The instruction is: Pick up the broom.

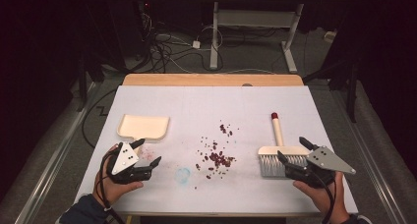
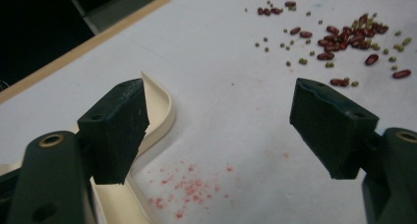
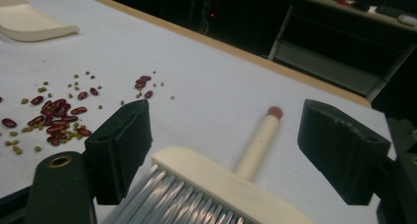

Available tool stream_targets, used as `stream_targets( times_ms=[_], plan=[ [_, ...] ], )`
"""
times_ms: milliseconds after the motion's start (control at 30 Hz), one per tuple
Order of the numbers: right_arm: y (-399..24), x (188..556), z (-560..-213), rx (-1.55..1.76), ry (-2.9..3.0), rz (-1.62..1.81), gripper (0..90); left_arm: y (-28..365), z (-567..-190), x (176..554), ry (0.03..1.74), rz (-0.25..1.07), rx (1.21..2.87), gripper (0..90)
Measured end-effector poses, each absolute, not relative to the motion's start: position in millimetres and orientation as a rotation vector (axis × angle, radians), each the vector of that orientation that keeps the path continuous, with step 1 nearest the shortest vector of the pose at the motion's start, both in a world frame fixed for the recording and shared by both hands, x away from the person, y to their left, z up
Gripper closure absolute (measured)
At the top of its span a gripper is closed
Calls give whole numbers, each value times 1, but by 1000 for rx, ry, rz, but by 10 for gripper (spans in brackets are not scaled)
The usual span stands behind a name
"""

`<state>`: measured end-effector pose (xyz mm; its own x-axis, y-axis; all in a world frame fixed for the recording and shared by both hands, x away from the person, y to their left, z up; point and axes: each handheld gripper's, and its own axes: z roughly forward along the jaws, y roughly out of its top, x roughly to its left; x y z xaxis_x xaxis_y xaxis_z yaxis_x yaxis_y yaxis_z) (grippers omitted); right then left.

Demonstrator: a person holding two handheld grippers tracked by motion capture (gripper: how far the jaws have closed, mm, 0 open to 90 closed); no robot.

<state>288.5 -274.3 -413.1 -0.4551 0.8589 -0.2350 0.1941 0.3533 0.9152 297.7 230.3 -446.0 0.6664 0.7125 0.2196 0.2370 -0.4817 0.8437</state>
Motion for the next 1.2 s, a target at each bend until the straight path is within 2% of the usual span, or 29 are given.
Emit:
stream_targets(
  times_ms=[233, 400, 633, 867, 1100, 1200],
  plan=[
    [-276, 292, -411, 949, 1865, 1048, 236, 226, -447, 295, 710, 690, 2066, 219],
    [-278, 309, -401, 1033, 1899, 972, 243, 226, -449, 295, 715, 669, 2080, 219],
    [-278, 365, -392, 1243, 2006, 836, 257, 224, -451, 297, 718, 660, 2096, 218],
    [-271, 431, -415, 1459, 2105, 697, 293, 223, -454, 298, 718, 651, 2114, 219],
    [-262, 464, -455, 1563, 2195, 583, 451, 223, -456, 298, 721, 653, 2139, 219],
    [-259, 466, -454, 1541, 2210, 615, 578, 223, -456, 298, 721, 652, 2142, 218]
  ],
)
